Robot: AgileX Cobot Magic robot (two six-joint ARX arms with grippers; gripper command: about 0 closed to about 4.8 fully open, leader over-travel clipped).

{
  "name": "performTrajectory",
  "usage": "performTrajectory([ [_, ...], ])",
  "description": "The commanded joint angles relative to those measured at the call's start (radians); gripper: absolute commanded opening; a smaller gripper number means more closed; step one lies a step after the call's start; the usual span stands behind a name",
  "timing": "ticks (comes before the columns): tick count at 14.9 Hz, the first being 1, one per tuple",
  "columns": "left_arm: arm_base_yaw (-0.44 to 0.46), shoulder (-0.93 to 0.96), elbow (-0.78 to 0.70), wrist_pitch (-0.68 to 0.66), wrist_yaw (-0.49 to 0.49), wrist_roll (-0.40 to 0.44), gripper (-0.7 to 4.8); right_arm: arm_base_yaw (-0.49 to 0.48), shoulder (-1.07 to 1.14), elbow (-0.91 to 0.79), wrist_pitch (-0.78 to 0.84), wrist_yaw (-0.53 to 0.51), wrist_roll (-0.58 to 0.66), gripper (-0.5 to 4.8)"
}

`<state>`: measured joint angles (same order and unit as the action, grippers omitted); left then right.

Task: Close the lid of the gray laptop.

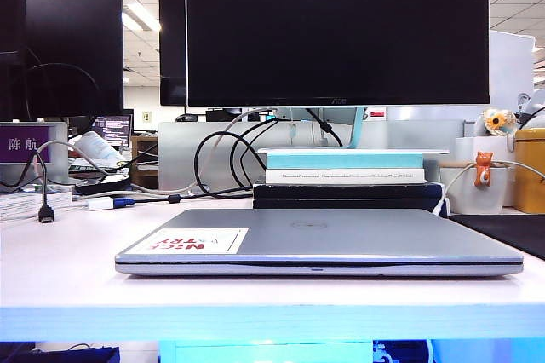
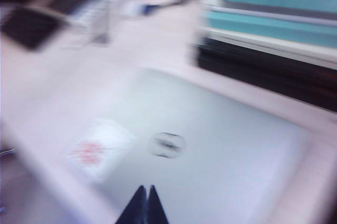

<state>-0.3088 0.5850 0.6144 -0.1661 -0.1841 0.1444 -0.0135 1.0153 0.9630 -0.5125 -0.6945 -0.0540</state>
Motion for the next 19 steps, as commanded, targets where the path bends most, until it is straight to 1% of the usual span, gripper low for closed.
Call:
performTrajectory([
  [1,0.000,-0.171,-0.104,0.102,-0.034,-0.001,-0.05,0.000,-0.158,-0.149,0.222,0.196,0.055,-0.02],
  [2,0.000,-0.243,-0.142,0.101,-0.062,-0.001,-0.05,0.000,-0.232,-0.222,0.308,0.227,0.081,-0.02],
  [4,0.000,-0.334,-0.195,0.099,-0.108,-0.016,-0.05,0.000,-0.326,-0.322,0.417,0.253,0.109,-0.02],
  [6,0.000,-0.476,-0.288,0.098,-0.190,-0.091,-0.05,0.001,-0.478,-0.492,0.588,0.363,0.156,-0.02],
  [7,0.000,-0.529,-0.327,0.095,-0.233,-0.097,-0.05,0.002,-0.537,-0.555,0.640,0.414,0.166,-0.02],
  [8,0.000,-0.584,-0.378,0.103,-0.279,-0.103,-0.05,0.002,-0.623,-0.653,0.729,0.490,0.195,-0.02],
  [9,0.000,-0.583,-0.390,0.092,-0.316,-0.139,-0.05,0.002,-0.671,-0.716,0.803,0.526,0.242,-0.02],
  [11,0.000,-0.583,-0.420,0.113,-0.310,-0.142,-0.05,0.002,-0.755,-0.832,0.936,0.554,0.320,-0.02],
  [12,0.000,-0.583,-0.448,0.129,-0.310,-0.134,-0.05,0.002,-0.806,-0.895,0.951,0.606,0.349,-0.02],
  [14,0.000,-0.583,-0.486,0.147,-0.305,-0.121,-0.06,0.002,-0.848,-0.960,0.940,0.627,0.395,-0.02],
  [15,0.000,-0.583,-0.513,0.165,-0.248,-0.093,-0.06,0.002,-0.861,-0.955,0.850,0.643,0.394,-0.02],
  [16,0.001,-0.583,-0.537,0.172,-0.212,-0.064,-0.05,0.001,-0.860,-0.956,0.797,0.644,0.394,-0.02],
  [18,0.001,-0.583,-0.570,0.189,-0.199,-0.048,-0.06,0.001,-0.860,-0.956,0.769,0.644,0.383,-0.02],
  [19,0.001,-0.583,-0.586,0.201,-0.192,-0.047,-0.06,0.001,-0.860,-0.956,0.769,0.637,0.344,-0.02],
])
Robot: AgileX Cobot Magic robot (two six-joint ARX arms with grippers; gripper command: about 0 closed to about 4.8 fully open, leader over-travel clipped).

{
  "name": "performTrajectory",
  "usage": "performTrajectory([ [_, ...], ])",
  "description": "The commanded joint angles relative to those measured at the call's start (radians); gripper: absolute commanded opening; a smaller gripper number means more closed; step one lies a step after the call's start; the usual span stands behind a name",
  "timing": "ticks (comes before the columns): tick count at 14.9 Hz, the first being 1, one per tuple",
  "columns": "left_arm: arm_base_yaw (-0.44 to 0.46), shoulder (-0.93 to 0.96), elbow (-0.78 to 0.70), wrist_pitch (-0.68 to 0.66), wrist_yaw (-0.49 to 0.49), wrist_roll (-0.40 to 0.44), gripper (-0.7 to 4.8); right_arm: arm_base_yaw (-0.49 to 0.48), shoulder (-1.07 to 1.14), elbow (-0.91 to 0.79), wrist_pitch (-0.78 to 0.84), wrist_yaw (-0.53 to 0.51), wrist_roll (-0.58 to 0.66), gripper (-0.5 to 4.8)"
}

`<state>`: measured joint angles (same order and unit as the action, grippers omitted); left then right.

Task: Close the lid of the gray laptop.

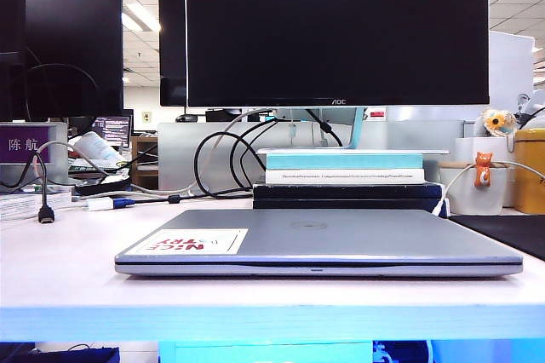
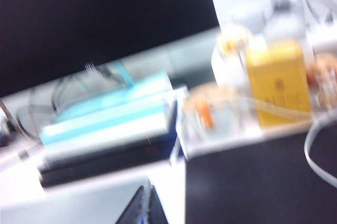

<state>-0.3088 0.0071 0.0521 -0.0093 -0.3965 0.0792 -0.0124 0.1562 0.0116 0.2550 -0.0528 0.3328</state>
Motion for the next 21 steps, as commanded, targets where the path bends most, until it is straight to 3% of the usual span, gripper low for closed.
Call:
performTrajectory([
  [1,0.001,-0.006,-0.037,0.056,0.029,0.019,-0.06,0.000,-0.001,-0.005,0.000,-0.020,-0.070,-0.01],
  [4,0.000,-0.006,-0.045,0.050,0.158,0.075,-0.05,0.000,-0.001,-0.005,-0.065,-0.061,-0.130,-0.02],
  [12,0.000,-0.006,-0.045,0.041,0.150,0.080,-0.05,0.000,-0.001,-0.005,-0.166,-0.062,-0.162,-0.02],
  [16,0.000,-0.006,-0.045,0.038,0.150,0.040,-0.05,0.000,-0.001,-0.005,-0.110,-0.062,-0.193,-0.02],
  [17,0.002,-0.006,-0.045,0.046,0.148,0.071,-0.05,-0.001,-0.001,-0.005,-0.093,-0.080,-0.194,-0.01],
  [18,0.012,-0.006,-0.045,0.068,0.148,0.070,-0.05,-0.002,-0.001,-0.005,-0.084,-0.109,-0.205,-0.01],
  [19,0.051,-0.006,-0.045,0.061,0.224,0.051,-0.05,-0.002,-0.002,-0.004,-0.069,-0.184,-0.211,-0.02],
  [21,0.121,-0.006,-0.045,0.028,0.280,0.040,-0.05,-0.002,-0.004,-0.004,-0.068,-0.194,-0.210,-0.02],
])
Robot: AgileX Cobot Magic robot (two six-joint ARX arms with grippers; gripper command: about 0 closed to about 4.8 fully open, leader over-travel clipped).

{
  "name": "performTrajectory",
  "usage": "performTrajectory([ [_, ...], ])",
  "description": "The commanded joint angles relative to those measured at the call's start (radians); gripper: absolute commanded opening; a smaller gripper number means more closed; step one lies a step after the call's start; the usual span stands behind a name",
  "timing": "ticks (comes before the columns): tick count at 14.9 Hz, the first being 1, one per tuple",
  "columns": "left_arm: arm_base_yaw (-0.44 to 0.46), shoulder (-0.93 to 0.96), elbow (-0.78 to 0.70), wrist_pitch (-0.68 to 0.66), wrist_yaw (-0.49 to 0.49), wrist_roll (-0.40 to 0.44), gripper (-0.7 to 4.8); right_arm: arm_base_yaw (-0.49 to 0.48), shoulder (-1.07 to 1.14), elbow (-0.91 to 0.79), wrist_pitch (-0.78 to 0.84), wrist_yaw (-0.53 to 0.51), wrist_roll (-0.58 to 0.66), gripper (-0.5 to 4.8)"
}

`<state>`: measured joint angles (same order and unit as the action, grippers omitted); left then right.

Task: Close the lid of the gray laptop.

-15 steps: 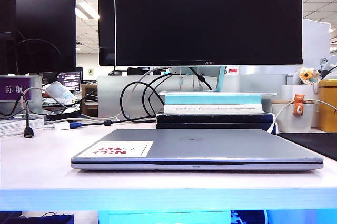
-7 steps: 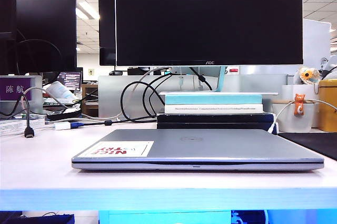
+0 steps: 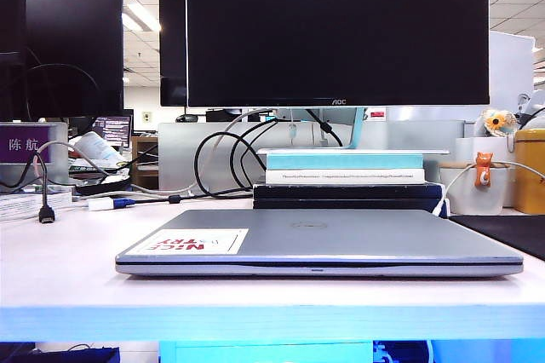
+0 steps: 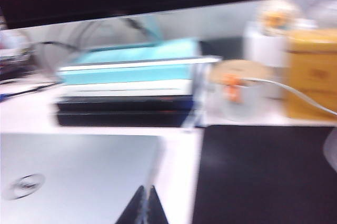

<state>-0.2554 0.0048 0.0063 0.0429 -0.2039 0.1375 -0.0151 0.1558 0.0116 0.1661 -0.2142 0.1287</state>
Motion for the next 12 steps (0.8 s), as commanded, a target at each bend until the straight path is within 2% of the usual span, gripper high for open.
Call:
performTrajectory([
  [1,0.118,-0.003,0.000,-0.027,0.095,-0.034,-0.05,0.001,-0.009,-0.004,0.018,-0.032,-0.006,-0.02],
  [2,0.171,-0.003,0.001,-0.008,0.097,-0.074,-0.05,0.001,-0.009,-0.004,0.019,-0.032,-0.009,-0.02],
  [4,0.223,-0.003,0.001,0.003,0.095,-0.074,-0.05,0.001,-0.008,-0.004,0.018,-0.031,-0.026,-0.02],
  [12,0.222,-0.003,0.001,-0.007,0.095,-0.074,-0.05,0.002,-0.008,-0.005,0.001,-0.050,-0.024,-0.02],
])
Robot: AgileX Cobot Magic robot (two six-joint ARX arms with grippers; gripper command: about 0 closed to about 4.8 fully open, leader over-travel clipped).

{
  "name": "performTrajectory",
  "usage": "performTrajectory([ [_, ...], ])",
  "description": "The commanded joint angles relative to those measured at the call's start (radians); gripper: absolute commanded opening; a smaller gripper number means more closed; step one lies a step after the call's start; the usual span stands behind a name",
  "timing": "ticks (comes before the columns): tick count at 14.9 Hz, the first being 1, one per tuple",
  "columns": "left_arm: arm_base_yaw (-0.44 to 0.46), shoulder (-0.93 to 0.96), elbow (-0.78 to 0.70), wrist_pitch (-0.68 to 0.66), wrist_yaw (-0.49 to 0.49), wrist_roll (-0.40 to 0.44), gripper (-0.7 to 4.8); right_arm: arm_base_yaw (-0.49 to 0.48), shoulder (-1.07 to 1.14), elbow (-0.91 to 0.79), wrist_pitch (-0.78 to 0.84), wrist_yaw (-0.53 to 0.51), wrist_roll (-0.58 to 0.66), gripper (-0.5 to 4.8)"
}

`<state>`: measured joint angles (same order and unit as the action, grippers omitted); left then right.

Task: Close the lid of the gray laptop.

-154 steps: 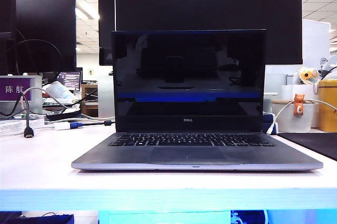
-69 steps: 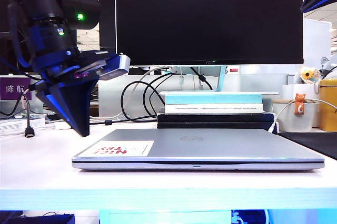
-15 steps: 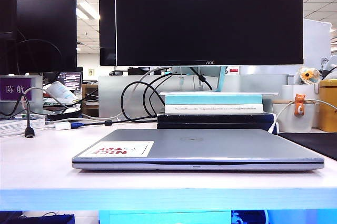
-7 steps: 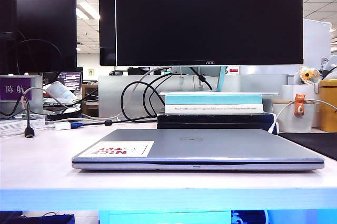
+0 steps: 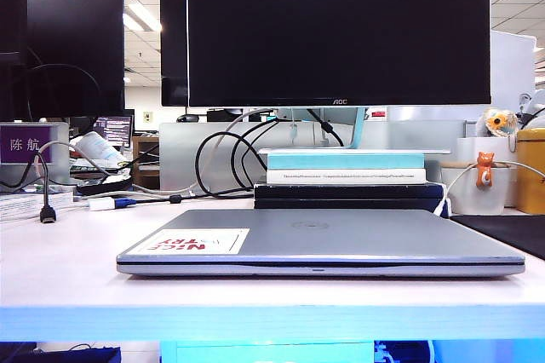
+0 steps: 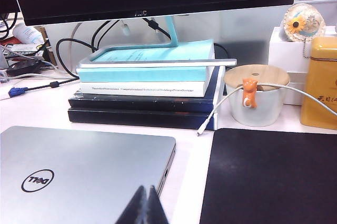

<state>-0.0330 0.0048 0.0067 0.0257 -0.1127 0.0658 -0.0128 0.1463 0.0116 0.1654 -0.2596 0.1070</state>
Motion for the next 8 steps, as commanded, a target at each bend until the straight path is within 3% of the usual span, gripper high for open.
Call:
performTrajectory([
  [1,-0.001,-0.003,0.000,0.010,0.005,-0.003,-0.05,0.000,0.002,-0.005,-0.012,-0.002,-0.003,0.00],
  [8,-0.001,-0.003,0.000,0.010,0.004,-0.003,-0.05,0.001,0.002,-0.004,-0.013,-0.006,-0.003,-0.01],
])
